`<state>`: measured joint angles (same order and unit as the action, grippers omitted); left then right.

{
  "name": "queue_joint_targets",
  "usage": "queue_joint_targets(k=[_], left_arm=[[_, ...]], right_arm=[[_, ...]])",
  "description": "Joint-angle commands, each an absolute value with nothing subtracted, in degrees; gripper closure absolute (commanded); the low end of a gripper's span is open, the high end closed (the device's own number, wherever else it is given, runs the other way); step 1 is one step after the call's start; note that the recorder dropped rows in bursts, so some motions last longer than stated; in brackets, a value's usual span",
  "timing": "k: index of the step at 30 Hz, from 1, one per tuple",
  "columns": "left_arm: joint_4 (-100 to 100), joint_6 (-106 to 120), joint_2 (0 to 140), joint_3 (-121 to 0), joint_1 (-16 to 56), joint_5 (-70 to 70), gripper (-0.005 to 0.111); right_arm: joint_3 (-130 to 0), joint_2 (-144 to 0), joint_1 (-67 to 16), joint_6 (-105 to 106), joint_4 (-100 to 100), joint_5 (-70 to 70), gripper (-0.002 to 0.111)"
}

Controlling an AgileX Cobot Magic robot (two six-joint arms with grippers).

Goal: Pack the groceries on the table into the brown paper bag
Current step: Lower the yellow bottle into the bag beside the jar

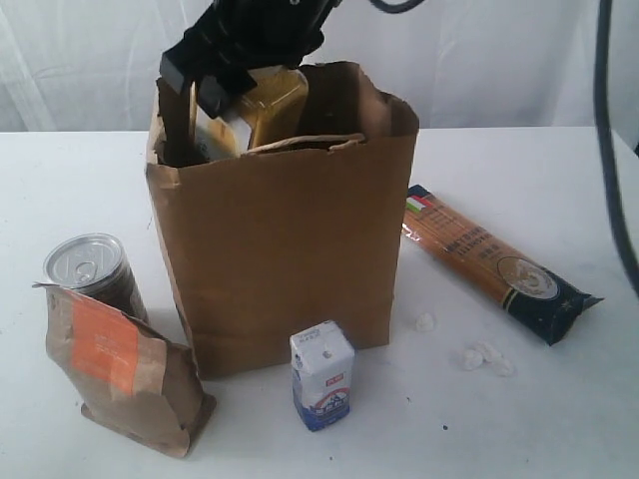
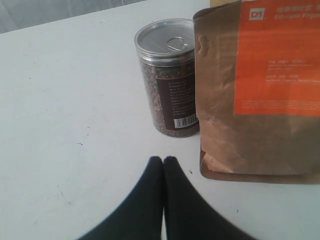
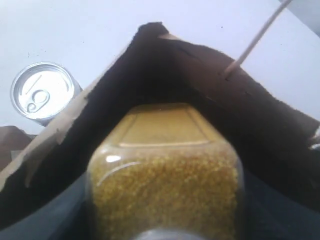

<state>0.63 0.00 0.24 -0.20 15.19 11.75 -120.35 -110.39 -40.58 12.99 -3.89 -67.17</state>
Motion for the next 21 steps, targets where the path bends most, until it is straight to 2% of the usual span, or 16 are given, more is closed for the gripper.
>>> queue_joint_targets(k=[1,9,21], left_arm=[[0.46,0.0,0.0,0.0,14.96,11.66,0.107],[0.46,0.0,0.0,0.0,14.96,11.66,0.107],[0.46,0.0,0.0,0.0,14.96,11.66,0.107]], right_arm=[[-120.84,-112.59,-40.6,13.37,-6.04,-64.9,0.108],[-120.84,-114.17,-40.6,13.37,-6.25,-66.17,0.108],[-123.41,-106.38,-39.25,13.37,3.9,-69.64,0.108]])
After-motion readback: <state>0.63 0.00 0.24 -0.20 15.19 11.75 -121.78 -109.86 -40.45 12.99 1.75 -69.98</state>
